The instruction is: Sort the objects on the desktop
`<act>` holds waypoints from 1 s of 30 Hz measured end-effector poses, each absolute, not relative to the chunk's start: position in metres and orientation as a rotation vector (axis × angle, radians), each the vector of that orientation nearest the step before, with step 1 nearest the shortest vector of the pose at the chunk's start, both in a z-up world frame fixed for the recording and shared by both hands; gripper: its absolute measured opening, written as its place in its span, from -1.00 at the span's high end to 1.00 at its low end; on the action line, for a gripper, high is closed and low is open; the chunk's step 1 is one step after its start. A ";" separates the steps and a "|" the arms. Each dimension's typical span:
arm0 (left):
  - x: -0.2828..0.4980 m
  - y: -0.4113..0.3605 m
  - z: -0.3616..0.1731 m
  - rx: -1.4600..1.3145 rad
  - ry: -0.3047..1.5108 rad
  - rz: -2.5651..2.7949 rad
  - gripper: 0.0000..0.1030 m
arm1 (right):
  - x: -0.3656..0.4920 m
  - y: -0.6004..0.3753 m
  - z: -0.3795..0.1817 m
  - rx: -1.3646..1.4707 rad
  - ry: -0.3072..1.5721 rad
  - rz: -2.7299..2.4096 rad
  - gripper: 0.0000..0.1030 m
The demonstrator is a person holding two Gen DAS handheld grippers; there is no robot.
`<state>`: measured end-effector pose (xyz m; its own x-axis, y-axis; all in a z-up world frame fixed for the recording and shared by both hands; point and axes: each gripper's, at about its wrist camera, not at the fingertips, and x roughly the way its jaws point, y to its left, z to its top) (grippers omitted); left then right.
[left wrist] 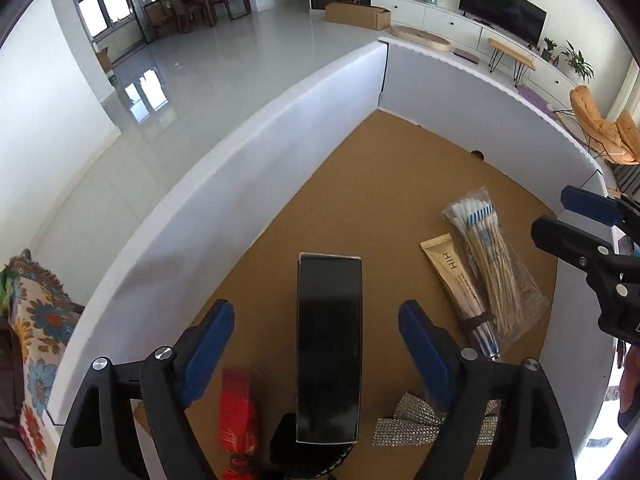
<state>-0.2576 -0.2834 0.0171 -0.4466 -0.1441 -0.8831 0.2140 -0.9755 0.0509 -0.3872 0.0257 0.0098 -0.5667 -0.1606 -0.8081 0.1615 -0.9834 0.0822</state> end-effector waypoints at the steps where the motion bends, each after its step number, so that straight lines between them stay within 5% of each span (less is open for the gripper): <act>1: -0.253 -0.283 0.024 1.488 0.096 -2.519 -0.63 | -0.381 0.029 0.015 1.324 -0.011 -2.644 -0.36; 9: -0.169 -0.203 0.114 1.233 0.163 -2.819 -0.64 | -0.249 0.054 0.056 0.984 -0.004 -2.826 -0.80; 12: -0.117 -0.137 0.121 1.229 0.183 -2.975 -0.95 | -0.189 0.076 0.050 0.980 0.056 -2.872 -0.80; 19: -0.036 0.001 0.058 1.431 0.090 -3.160 -1.00 | -0.037 0.143 -0.009 1.212 0.090 -3.000 -0.84; 30: -0.008 0.075 -0.026 1.625 -0.168 -3.079 -1.00 | 0.161 0.251 -0.081 1.640 -0.269 -3.222 -0.85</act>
<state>-0.0084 0.0753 -0.0263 -0.5196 0.2539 -0.8158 -0.3412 -0.9370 -0.0743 0.1607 0.2513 -0.0805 -0.4996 0.3497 -0.7925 -0.4762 -0.8751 -0.0859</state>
